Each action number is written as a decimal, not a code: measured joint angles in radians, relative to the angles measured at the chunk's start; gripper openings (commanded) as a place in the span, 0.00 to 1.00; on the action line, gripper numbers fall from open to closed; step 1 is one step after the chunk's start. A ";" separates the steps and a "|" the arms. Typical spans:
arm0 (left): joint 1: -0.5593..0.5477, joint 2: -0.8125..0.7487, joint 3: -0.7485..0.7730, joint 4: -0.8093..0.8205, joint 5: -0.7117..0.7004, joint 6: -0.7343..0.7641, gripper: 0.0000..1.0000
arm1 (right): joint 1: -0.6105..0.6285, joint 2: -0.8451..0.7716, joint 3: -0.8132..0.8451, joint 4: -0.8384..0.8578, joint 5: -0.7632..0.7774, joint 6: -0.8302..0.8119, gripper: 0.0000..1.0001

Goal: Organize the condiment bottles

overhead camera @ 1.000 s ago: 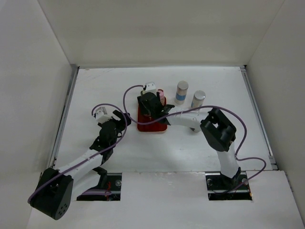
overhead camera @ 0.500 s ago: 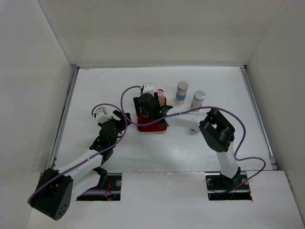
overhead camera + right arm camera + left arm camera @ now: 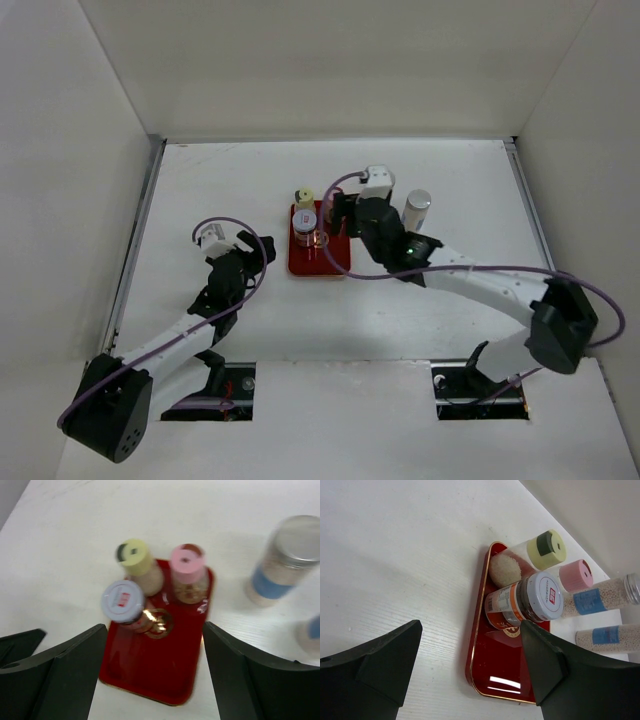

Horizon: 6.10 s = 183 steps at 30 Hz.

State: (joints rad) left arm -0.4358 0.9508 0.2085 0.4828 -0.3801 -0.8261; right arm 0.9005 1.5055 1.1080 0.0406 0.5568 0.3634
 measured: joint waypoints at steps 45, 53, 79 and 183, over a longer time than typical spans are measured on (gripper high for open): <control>-0.024 0.053 0.000 0.008 -0.003 0.000 0.80 | -0.054 0.077 -0.095 0.030 0.087 0.046 0.53; -0.023 0.053 0.000 0.008 -0.002 0.000 0.80 | -0.057 0.322 0.065 0.050 0.013 0.011 0.54; -0.030 0.053 0.000 0.008 -0.002 0.000 0.80 | -0.078 0.212 0.067 0.071 0.006 0.021 0.82; 0.003 0.043 0.000 0.030 0.018 0.000 0.83 | -0.379 0.292 0.199 -0.065 -0.008 -0.092 1.00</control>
State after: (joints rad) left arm -0.4324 0.9943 0.2085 0.5125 -0.3622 -0.8265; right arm 0.5213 1.7977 1.3067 -0.0242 0.5484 0.2718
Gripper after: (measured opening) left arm 0.826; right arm 0.998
